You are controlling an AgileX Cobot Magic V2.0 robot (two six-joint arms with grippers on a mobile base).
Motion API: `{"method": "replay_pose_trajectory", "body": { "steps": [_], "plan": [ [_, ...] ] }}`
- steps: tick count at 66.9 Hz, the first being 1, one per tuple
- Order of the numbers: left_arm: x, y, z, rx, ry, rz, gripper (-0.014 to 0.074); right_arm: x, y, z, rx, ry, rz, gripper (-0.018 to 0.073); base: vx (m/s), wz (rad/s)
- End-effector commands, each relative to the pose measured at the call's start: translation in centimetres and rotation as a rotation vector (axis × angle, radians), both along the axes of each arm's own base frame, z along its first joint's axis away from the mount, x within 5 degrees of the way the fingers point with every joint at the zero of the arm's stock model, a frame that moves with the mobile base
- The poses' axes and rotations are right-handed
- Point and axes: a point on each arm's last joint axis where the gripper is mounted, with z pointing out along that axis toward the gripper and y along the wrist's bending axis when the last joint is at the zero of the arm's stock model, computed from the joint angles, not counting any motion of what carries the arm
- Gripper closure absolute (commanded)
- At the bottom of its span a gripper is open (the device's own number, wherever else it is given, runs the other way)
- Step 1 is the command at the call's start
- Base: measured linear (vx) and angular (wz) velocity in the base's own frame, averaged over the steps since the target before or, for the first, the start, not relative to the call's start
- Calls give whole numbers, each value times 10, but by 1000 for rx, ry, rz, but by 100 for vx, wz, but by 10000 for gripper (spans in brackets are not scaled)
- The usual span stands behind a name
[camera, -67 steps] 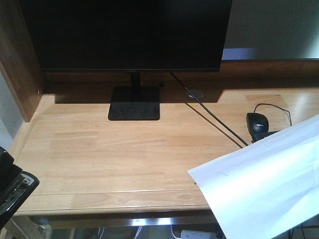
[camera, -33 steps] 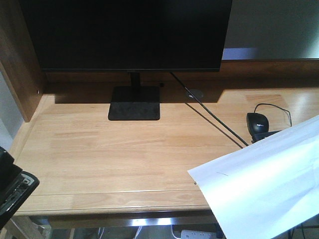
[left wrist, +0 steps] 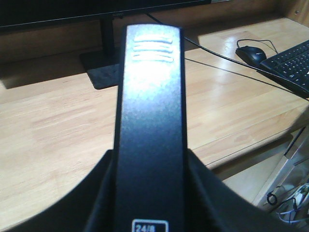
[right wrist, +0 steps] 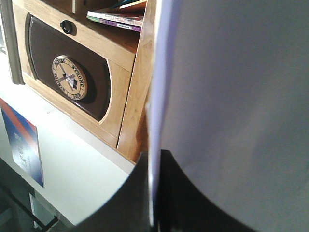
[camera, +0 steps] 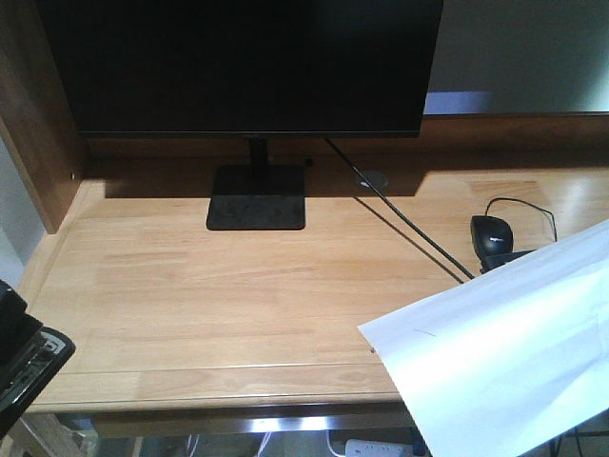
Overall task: Grab stapler and paper to desk for stapling
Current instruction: 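Swing the left gripper with the black stapler over the desk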
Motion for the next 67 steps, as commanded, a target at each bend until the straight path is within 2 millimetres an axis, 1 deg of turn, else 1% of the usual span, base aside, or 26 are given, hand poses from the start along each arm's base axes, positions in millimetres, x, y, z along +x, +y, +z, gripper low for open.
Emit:
{"method": "replay_pose_trajectory", "body": {
  "steps": [1, 19, 27, 39, 44, 51, 53, 56, 60, 67],
  "plan": [
    [3, -1, 20, -69, -130, 4, 603, -2, 0, 14, 13, -94, 4, 564, 0, 0],
    [3, -1, 20, -66, -129, 4, 603, -2, 0, 14, 13, -94, 4, 564, 0, 0],
    [5, 1, 23, -7, -190, 15, 603, -2, 0, 14, 13, -94, 4, 564, 0, 0],
    [9, 0, 32, -70, -253, 29, 603, -2, 0, 14, 13, -94, 4, 564, 0, 0],
    [17, -4, 39, -61, -234, 28, 603, -2, 0, 14, 13, -94, 4, 564, 0, 0],
    [33, -11, 54, -44, -197, 27, 603, -2, 0, 14, 13, -94, 4, 564, 0, 0],
    [38, -13, 61, -43, -193, 27, 603, -2, 0, 14, 13, -94, 4, 564, 0, 0],
    [47, -17, 66, -34, -174, 27, 603, -2, 0, 14, 13, -94, 4, 564, 0, 0],
    [60, -23, 78, -26, -160, 26, 603, -2, 0, 14, 13, -94, 4, 564, 0, 0],
    [84, -34, 89, 15, -127, 17, 603, -2, 0, 14, 13, -94, 4, 564, 0, 0]
  ]
}}
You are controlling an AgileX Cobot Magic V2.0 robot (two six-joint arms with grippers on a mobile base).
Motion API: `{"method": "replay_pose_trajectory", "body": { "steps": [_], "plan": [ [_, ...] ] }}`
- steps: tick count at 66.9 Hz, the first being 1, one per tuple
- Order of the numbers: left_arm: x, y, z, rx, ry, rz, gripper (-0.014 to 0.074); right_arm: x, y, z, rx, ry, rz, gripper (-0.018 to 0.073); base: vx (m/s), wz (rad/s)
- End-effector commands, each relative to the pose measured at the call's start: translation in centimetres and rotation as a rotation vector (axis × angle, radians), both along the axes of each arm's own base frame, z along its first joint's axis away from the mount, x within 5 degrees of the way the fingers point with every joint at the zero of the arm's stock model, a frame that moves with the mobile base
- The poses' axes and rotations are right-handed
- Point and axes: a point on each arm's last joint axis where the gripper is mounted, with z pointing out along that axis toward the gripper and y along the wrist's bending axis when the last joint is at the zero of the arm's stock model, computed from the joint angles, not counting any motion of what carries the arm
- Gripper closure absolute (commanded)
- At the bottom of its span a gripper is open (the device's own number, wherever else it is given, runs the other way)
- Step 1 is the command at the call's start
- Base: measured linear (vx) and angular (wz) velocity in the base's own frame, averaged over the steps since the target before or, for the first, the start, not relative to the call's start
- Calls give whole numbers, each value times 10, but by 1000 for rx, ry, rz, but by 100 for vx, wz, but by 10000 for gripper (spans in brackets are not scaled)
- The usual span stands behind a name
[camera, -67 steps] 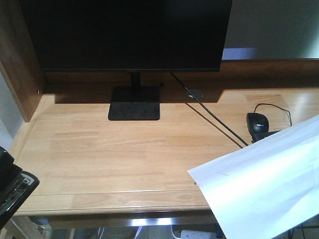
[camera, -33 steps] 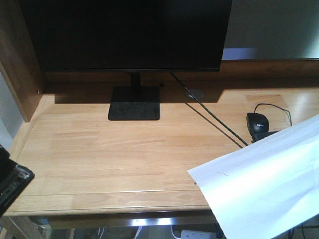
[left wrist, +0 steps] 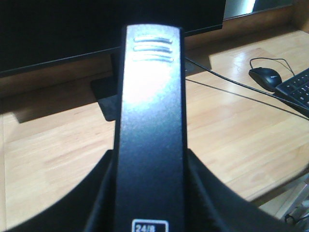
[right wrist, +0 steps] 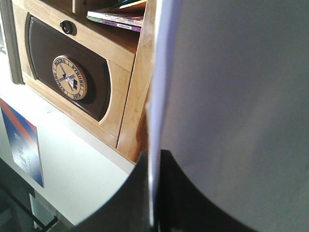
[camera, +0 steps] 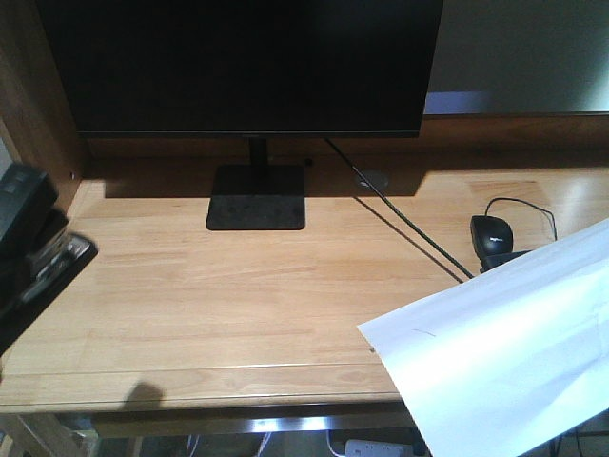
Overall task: Grab stapler and paper to desk for stapling
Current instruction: 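Swing the left gripper with the black stapler over the desk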
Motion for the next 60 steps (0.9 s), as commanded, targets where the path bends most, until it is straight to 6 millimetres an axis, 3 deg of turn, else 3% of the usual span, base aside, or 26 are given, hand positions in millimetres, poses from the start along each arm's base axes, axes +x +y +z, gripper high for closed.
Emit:
{"method": "replay_pose_trajectory", "body": {
  "steps": [1, 13, 32, 45, 60],
  "plan": [
    [23, -11, 30, -28, -109, -10, 603, -2, 0, 14, 13, -94, 4, 564, 0, 0],
    [71, -32, 30, 62, -47, -34, 603, -2, 0, 14, 13, -94, 4, 564, 0, 0],
    [139, -64, -2, 113, 98, -57, 603, -2, 0, 14, 13, -94, 4, 564, 0, 0],
    [168, -85, -17, 192, 147, -175, 603, -2, 0, 14, 13, -94, 4, 564, 0, 0],
    [187, -108, -29, 231, 163, -381, 603, -2, 0, 14, 13, -94, 4, 564, 0, 0]
  ]
}}
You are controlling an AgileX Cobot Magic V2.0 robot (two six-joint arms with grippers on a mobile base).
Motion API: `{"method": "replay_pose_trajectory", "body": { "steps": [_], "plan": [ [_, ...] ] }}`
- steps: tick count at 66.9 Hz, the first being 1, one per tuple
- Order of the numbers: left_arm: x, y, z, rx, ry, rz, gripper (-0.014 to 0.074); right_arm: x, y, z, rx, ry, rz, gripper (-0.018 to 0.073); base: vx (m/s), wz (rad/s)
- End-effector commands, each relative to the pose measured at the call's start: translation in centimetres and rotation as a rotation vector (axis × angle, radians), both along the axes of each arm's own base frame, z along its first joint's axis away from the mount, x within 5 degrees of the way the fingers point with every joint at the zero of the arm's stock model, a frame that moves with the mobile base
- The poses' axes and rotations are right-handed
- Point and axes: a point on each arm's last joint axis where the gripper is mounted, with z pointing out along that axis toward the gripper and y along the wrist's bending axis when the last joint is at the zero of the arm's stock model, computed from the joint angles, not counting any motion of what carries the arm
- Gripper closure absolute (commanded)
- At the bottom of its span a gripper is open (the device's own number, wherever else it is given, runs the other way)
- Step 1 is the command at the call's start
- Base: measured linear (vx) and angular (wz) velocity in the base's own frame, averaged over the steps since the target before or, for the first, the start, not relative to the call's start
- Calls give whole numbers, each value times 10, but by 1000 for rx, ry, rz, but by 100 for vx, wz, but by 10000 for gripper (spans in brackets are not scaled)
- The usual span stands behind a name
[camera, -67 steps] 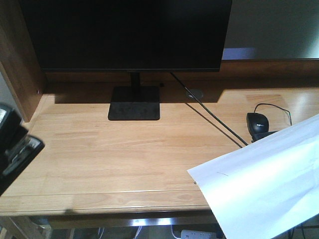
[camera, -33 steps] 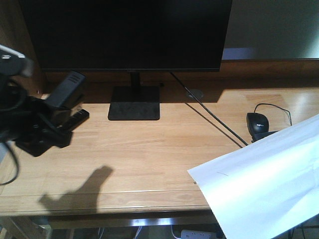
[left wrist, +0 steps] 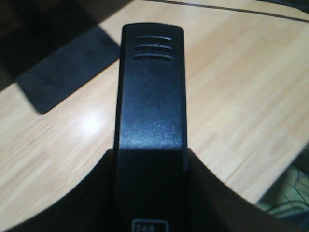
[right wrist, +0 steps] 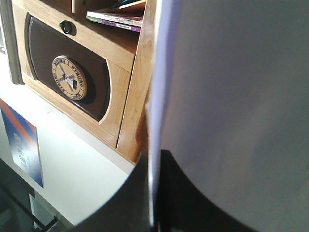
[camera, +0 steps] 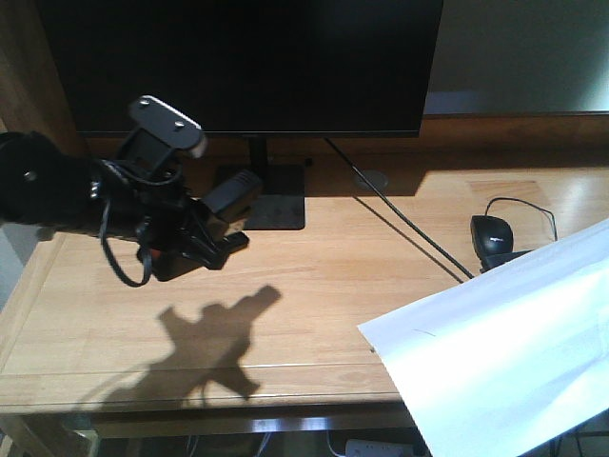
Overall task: Grab stapler and paper to desk for stapling
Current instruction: 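Swing the left gripper with the black stapler over the desk, then lower the stapler onto the desk near the monitor stand with the left gripper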
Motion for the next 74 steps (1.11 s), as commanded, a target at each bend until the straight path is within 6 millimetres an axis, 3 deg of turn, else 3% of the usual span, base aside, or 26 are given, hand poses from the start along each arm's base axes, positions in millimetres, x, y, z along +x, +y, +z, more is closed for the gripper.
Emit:
{"method": "replay_pose_trajectory", "body": {
  "steps": [1, 8, 16, 38, 50, 67, 74],
  "plan": [
    [7, -10, 25, -59, -120, -90, 603, -2, 0, 14, 13, -94, 4, 564, 0, 0],
    [10, -17, 18, -22, -146, -227, 603, -2, 0, 14, 13, -94, 4, 564, 0, 0],
    [17, -13, 14, -46, -154, -247, 603, -2, 0, 14, 13, -94, 4, 564, 0, 0],
    [38, 38, -7, -106, -55, -315, 603, -2, 0, 14, 13, -94, 4, 564, 0, 0],
    [61, 76, -21, -136, -6, -295, 603, -2, 0, 14, 13, -94, 4, 564, 0, 0],
    [91, 86, -38, -293, -23, -587, 603, -2, 0, 14, 13, -94, 4, 564, 0, 0],
    [104, 87, -54, -299, -1, -593, 603, -2, 0, 14, 13, -94, 4, 564, 0, 0]
  ]
}}
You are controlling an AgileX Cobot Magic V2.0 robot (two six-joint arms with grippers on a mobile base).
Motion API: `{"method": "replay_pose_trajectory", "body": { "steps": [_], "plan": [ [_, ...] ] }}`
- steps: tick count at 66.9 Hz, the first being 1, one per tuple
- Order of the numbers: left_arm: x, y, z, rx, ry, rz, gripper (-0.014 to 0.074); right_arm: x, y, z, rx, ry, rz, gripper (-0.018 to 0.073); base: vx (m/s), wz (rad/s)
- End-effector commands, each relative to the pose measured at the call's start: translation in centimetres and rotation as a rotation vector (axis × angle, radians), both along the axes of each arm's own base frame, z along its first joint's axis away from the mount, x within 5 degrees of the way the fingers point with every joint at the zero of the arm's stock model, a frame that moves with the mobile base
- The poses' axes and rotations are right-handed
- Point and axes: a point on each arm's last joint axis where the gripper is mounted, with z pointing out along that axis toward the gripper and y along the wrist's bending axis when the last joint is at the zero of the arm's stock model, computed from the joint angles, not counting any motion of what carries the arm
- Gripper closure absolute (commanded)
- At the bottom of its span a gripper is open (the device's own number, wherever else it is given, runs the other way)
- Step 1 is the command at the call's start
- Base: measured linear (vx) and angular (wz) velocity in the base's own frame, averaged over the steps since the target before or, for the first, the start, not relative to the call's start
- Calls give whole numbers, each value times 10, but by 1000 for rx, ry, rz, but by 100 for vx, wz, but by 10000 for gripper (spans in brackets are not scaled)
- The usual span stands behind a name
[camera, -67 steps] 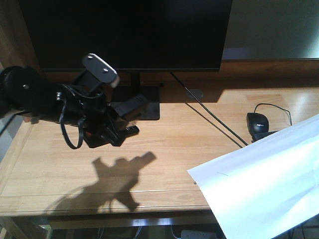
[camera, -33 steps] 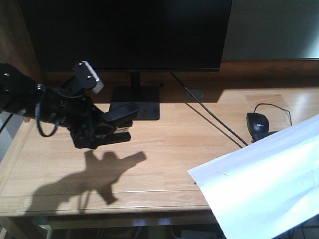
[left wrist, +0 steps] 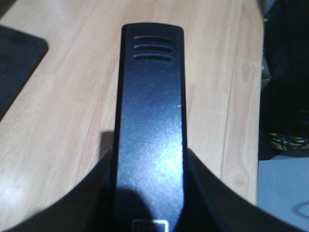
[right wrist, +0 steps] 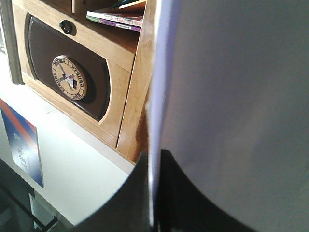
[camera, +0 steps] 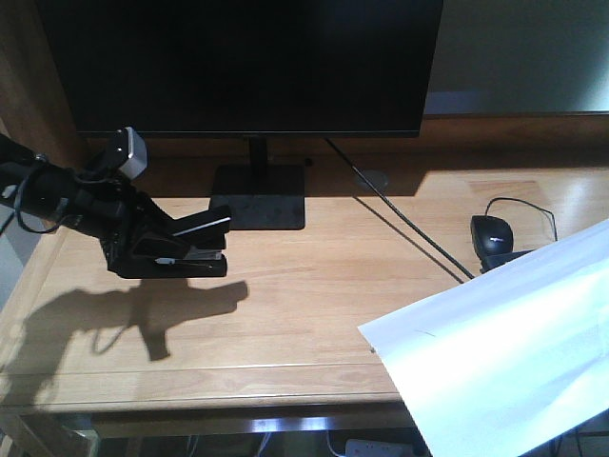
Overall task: Grab stapler and paper to desk for stapling
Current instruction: 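Lower the stapler onto the desk near the monitor stand with the left gripper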
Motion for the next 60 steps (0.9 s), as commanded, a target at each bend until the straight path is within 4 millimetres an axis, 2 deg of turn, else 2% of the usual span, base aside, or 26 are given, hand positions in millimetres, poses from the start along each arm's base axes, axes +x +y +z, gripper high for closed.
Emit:
{"method": "replay_pose_trajectory", "body": {
  "steps": [1, 10, 19, 36, 60],
  "plan": [
    [7, -6, 22, -119, -47, -32, 603, -2, 0, 14, 13, -94, 4, 564, 0, 0],
    [18, -5, 0, -119, -11, -33, 603, -2, 0, 14, 13, -94, 4, 564, 0, 0],
    [24, -4, -14, -98, -40, -34, 601, -2, 0, 14, 13, -94, 4, 564, 0, 0],
    [26, -4, -26, -76, -126, -105, 589, -2, 0, 14, 13, -94, 4, 564, 0, 0],
    [35, 0, -49, -19, -133, -50, 526, -2, 0, 14, 13, -94, 4, 564, 0, 0]
  ]
}}
